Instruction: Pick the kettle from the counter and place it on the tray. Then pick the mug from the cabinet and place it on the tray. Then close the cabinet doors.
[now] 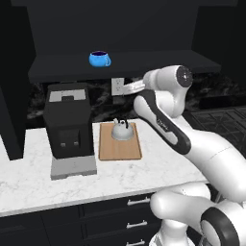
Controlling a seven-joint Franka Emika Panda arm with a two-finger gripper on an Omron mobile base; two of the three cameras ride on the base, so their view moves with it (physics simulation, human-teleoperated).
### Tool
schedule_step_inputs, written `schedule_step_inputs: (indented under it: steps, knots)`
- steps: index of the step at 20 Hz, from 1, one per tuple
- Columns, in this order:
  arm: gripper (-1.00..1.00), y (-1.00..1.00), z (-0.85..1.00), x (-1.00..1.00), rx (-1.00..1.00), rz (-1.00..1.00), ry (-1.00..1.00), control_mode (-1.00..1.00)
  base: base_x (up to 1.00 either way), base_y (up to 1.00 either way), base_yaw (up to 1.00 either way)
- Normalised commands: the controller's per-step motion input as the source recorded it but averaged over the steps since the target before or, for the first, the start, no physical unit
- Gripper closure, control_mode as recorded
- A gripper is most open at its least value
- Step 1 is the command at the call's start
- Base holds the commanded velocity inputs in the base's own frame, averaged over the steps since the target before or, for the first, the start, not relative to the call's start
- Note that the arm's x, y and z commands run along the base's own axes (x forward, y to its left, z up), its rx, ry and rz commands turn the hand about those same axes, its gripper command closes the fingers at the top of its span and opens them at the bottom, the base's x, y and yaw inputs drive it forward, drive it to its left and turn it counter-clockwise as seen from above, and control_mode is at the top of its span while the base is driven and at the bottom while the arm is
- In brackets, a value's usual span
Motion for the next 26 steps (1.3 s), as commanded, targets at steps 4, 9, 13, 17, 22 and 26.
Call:
schedule_step_inputs:
  steps: [4, 9, 13, 17, 22, 26]
  knots:
    - [-1.0, 0.13, 0.58, 0.01, 0.01, 0.0, 0.01, -1.0, 0.0, 0.0, 0.0]
    - [-1.0, 0.21, 0.42, 0.23, 0.01, 0.0, 0.01, -1.0, 0.0, 0.0, 0.0]
    - [-1.0, 0.19, 0.22, 0.32, 0.13, 0.01, 0.03, -1.0, 0.0, 0.0, 0.0]
    - [-1.0, 0.04, -0.01, 0.36, 0.11, 0.01, 0.12, -1.0, 0.0, 0.0, 0.0]
    - [-1.0, 0.06, 0.0, 0.36, 0.05, 0.02, 0.0, -1.0, 0.0, 0.0, 0.0]
    - [-1.0, 0.15, -0.03, 0.4, 0.01, 0.0, 0.0, -1.0, 0.0, 0.0, 0.0]
